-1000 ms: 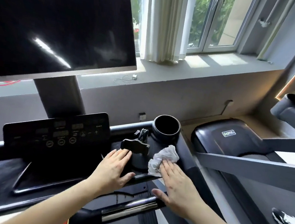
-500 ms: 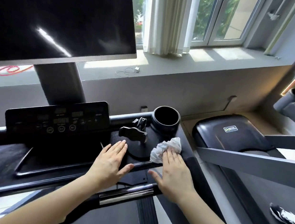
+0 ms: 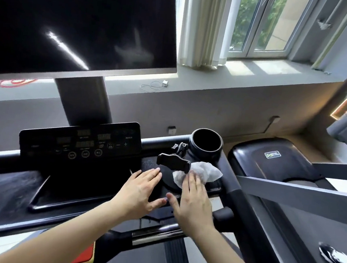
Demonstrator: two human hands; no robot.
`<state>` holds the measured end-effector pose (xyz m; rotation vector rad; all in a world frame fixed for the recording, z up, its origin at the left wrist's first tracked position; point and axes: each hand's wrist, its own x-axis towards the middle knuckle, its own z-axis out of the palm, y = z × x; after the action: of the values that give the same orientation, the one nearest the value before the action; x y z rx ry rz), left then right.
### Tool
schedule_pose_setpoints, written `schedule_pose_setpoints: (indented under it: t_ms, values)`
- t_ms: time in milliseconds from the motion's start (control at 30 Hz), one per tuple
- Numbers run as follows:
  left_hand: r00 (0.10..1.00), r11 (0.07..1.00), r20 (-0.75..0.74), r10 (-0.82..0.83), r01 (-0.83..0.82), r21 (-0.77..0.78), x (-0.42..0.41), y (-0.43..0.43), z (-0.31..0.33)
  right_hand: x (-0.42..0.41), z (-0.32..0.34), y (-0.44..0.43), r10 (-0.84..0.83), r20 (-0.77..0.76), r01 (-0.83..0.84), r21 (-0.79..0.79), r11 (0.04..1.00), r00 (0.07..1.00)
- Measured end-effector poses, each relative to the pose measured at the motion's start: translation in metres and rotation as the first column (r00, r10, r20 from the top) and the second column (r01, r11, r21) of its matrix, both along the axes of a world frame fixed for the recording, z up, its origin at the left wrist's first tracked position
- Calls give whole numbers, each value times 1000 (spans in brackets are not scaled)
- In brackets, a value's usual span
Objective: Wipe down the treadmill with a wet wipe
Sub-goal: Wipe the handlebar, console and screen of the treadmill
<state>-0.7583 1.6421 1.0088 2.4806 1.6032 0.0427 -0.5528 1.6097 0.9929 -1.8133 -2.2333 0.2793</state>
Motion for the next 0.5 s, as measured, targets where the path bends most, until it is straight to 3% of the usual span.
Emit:
schedule_pose_setpoints:
  t_ms: [133, 267, 333, 500]
  values:
    - [997, 997, 47, -66, 68, -36, -17, 3, 3, -9, -2, -25, 170, 154, -173, 10, 985, 973]
    - [987, 991, 82, -136, 137, 2, -30, 8, 6, 11, 1, -3, -174, 162, 172, 26, 985, 971]
    - [982, 987, 103, -158, 158, 15, -36, 13, 6, -7, 2, -5, -233, 161, 235, 7, 972, 959]
    - [962, 983, 212, -170, 152, 98, -42, 19, 11, -79, -4, -17, -36, 115, 35, 5, 999, 993]
